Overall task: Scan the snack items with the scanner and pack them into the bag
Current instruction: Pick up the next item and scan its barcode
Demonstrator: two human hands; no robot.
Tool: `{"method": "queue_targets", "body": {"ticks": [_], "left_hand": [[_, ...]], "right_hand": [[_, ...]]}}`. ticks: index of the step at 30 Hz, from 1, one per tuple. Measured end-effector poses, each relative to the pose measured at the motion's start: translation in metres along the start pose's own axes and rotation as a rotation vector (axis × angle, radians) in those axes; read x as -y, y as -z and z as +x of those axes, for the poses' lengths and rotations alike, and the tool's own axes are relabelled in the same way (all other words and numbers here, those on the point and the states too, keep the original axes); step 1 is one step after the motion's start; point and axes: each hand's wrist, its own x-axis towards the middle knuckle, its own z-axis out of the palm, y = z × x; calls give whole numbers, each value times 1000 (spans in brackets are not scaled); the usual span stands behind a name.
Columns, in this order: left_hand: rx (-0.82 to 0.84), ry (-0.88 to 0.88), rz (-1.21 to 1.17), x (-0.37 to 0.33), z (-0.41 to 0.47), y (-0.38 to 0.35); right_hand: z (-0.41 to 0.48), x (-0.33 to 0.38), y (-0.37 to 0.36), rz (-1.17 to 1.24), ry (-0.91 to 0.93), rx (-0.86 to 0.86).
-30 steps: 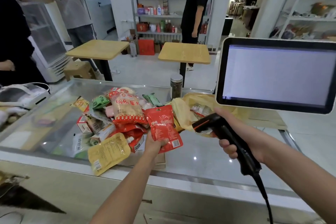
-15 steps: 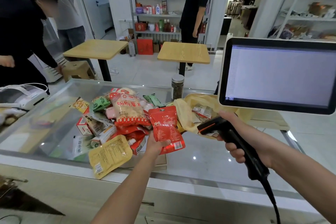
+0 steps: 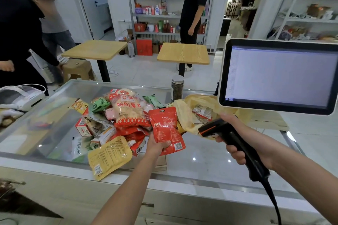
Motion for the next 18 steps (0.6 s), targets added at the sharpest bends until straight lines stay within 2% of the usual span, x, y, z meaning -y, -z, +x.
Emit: {"method": "queue_targets", "body": {"ticks": [10,15,18], "left_hand": [[17,-38,-62,2,-13,1],[11,-46,-59,-4,-19,6],[17,-49,-106,-9,-23,5]], "right_hand": [[96,-74,-21,-206,-47,-23],[118,-77,-27,-196,-49,-19],[126,-75,-24,-300,-24,-83]]}}
